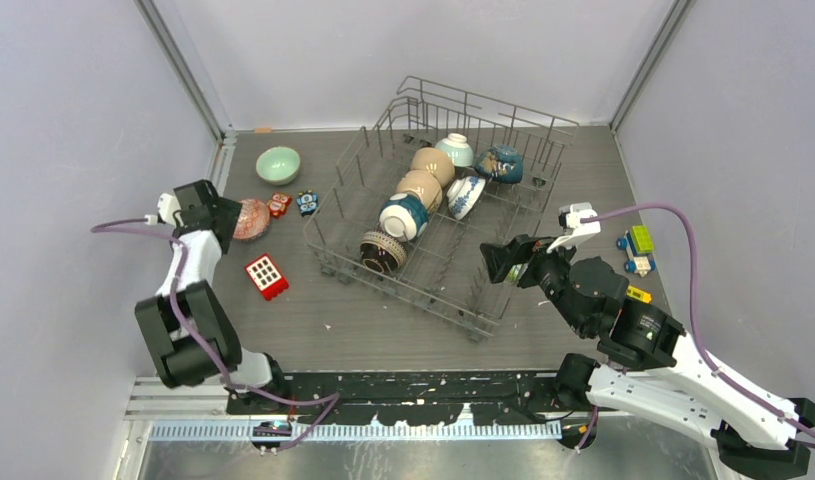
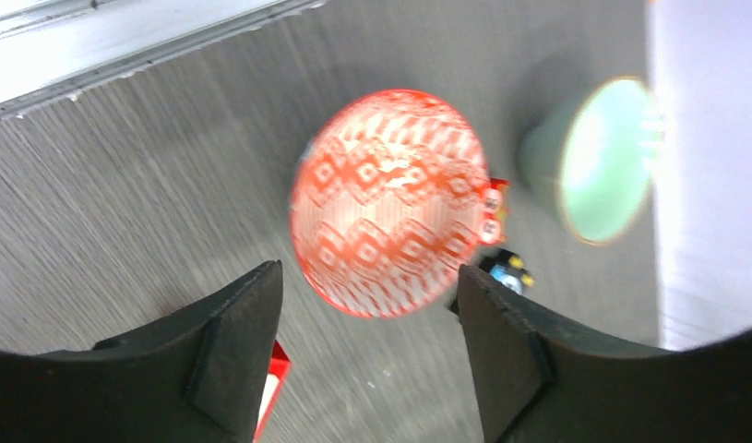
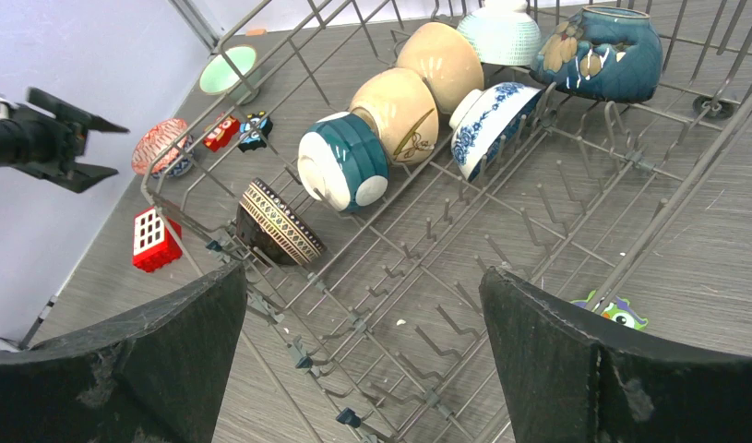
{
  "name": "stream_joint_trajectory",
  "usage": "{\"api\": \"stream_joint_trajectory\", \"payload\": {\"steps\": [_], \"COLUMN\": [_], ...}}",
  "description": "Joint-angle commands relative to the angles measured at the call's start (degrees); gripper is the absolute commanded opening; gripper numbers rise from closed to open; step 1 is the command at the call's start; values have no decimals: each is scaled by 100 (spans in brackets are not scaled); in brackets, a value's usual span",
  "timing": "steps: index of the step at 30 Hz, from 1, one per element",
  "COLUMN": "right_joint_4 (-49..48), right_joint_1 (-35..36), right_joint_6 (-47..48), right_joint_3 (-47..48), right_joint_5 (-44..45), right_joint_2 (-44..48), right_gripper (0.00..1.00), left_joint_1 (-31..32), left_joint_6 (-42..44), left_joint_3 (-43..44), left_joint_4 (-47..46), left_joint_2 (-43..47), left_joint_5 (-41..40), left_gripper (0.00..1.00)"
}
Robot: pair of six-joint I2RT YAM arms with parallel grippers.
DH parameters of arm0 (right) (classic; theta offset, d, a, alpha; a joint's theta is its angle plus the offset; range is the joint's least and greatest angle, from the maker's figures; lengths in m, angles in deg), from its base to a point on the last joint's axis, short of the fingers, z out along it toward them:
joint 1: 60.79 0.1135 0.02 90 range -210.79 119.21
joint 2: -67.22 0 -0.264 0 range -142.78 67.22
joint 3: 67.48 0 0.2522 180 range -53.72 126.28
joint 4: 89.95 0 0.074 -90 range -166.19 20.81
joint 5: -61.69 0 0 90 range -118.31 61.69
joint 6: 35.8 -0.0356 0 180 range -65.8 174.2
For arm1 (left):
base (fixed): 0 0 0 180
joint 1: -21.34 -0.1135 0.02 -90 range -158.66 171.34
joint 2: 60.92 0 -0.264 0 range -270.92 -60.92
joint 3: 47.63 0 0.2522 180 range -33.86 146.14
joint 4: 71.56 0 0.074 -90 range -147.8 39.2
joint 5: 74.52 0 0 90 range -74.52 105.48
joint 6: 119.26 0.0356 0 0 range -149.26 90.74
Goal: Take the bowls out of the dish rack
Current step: Place the bowl at the center of the board.
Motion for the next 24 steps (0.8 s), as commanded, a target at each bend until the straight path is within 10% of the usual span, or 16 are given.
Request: {"api": "stream_joint_trajectory", "payload": {"steps": [1, 16, 24], "right_joint_4": [-162, 189, -53], "right_joint_1": [-12, -229, -1435], "right_joint_6": [-67, 38, -765], "right_joint_3": [193, 1628, 1833], "right_joint_5": [175, 269, -394], "right_joint_2": [-23, -1875, -2781], "right_gripper": [100, 100, 100], "left_joint_1": [1, 2365, 2498], "left_joint_6": [-54, 1576, 2374], "left_joint_3": [171, -53, -447], "left_joint_4": [269, 579, 624], "left_joint_2": [1031, 3407, 3814], "left_joint_5": [381, 328, 1257], "left_gripper": [77, 89, 86]}}
